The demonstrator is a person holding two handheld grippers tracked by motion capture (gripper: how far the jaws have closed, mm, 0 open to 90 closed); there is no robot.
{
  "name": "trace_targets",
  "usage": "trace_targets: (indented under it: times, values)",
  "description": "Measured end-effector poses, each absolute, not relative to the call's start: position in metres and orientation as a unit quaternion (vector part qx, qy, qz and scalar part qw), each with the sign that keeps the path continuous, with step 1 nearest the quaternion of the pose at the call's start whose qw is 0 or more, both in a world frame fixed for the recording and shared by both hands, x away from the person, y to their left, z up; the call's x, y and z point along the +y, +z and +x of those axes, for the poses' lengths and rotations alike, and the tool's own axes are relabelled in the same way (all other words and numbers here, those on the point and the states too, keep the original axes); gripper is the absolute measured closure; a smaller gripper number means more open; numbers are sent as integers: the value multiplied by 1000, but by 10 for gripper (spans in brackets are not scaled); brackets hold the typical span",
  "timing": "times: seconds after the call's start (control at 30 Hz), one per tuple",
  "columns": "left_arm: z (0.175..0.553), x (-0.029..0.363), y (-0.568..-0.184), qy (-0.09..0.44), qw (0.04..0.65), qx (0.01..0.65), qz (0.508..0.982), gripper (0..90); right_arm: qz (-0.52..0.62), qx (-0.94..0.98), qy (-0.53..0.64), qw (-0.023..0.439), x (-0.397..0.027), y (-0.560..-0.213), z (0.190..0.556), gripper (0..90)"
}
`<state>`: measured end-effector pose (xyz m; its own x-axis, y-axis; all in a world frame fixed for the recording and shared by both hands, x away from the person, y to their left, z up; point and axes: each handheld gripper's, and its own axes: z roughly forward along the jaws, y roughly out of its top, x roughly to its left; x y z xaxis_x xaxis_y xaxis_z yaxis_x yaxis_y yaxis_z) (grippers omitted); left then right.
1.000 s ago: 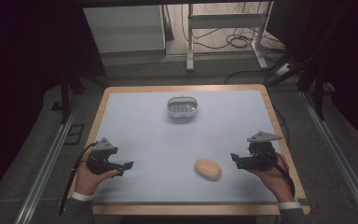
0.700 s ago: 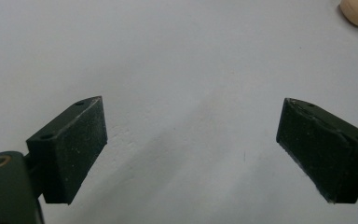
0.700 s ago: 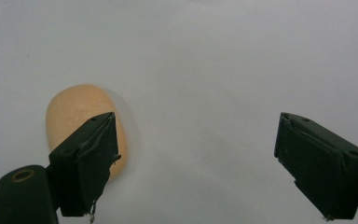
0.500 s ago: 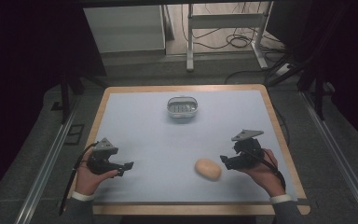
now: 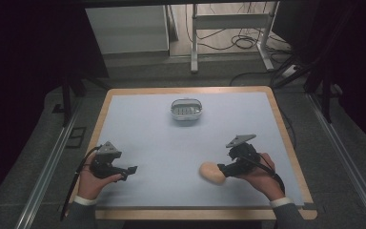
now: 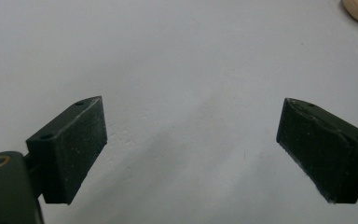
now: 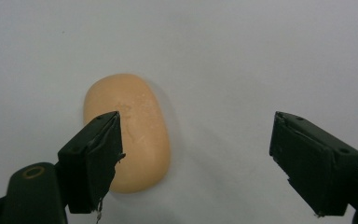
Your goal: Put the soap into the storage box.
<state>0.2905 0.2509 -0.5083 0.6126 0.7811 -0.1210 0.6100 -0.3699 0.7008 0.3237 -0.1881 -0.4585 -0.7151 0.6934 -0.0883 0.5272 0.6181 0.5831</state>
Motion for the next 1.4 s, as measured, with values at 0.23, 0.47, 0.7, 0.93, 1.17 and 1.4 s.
trace_targets:
  times: [0.23,0.47,0.7,0.93,1.17,1.4]
  values:
    - [291,251,-509,116,367,425,819,88,328,899,254,140,-176,-461,323,188]
    - [290,251,-508,117,367,425,819,87,310,910,242,128,-162,-462,320,192]
    - [290,250,-509,116,367,424,820,86,301,918,225,123,-152,-466,318,192]
    - [290,251,-508,120,371,426,816,87,295,925,213,114,-146,-471,318,200]
    - [290,251,-508,119,367,423,820,87,290,931,198,98,-141,-479,320,235]
    - [291,250,-509,118,366,423,820,87,287,937,181,84,-138,-491,324,257]
